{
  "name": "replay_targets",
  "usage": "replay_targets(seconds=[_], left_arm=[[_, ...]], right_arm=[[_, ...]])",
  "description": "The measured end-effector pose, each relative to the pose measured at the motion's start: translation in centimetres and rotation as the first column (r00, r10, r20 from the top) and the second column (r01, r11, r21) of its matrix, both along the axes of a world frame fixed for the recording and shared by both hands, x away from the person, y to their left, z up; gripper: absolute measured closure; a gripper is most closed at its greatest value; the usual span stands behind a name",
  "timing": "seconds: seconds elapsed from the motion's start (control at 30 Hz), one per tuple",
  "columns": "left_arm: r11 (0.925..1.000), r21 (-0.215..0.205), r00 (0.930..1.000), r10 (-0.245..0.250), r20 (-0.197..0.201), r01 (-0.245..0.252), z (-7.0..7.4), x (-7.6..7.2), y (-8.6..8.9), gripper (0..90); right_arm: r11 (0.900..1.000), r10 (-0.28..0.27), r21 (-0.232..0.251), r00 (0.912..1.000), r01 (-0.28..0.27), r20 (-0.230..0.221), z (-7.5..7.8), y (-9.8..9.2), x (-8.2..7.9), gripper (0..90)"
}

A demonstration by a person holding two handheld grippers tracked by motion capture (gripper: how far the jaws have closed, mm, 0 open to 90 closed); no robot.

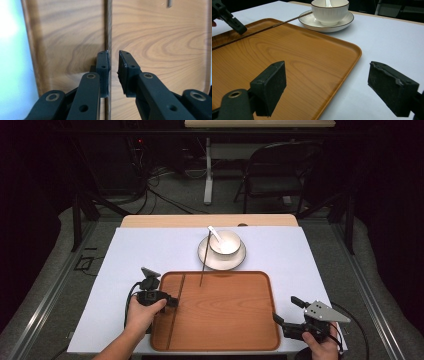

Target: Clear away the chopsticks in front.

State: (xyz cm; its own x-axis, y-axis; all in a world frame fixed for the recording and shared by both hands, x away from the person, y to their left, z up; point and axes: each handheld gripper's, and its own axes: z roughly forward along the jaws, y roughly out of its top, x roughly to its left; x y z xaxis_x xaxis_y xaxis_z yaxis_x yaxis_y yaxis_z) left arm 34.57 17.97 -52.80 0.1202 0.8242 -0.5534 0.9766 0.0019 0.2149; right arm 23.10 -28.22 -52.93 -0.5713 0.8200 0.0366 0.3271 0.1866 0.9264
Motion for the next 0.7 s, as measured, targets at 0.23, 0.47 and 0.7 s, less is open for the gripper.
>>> replay_targets(seconds=[0.23,0.47,0.7], left_arm=[[0.9999,-0.007,0.9963,-0.012,0.086,0.013,2.2,0.9,0.3,67.3],[0.9992,0.024,0.9792,-0.036,0.200,0.032,3.1,2.2,0.0,50.1],[0.9980,0.054,0.9645,-0.047,0.260,0.035,3.6,4.0,0.0,45.0]], right_arm=[[1.000,-0.002,0.001,1.0000,0.002,-0.004,0.0,0.0,0.0,14.8],[1.000,-0.002,0.001,1.0000,0.002,-0.004,0.0,0.0,0.0,14.8],[1.000,-0.002,0.002,1.0000,0.002,-0.008,0.0,0.0,0.1,14.8]])
